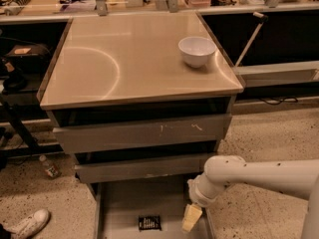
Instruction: Pick rxbar chocolate from bottom drawer and place on counter
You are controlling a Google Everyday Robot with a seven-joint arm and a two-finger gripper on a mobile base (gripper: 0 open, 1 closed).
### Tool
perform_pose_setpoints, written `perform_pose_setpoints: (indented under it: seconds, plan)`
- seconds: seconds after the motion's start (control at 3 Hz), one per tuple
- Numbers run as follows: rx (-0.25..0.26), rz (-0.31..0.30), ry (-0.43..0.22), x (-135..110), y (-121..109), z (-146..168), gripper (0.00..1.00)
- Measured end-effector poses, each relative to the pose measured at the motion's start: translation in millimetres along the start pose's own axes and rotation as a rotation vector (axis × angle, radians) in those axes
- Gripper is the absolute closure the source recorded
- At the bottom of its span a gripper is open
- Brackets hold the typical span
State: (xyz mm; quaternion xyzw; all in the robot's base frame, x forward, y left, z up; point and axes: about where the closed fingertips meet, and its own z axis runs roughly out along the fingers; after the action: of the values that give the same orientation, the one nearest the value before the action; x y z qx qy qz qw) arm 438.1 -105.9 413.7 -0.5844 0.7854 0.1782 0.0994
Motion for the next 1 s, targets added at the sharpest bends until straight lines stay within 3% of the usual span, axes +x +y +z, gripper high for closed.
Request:
perform_pose_setpoints:
  seconds: [0.67,1.0]
  plan:
    - [-0.048,-0.018,-0.098,-9.7,-15.0,67.0,0.0]
    - [-0.056,-0.015,-0.1,-8.2,-13.3,72.1,0.0]
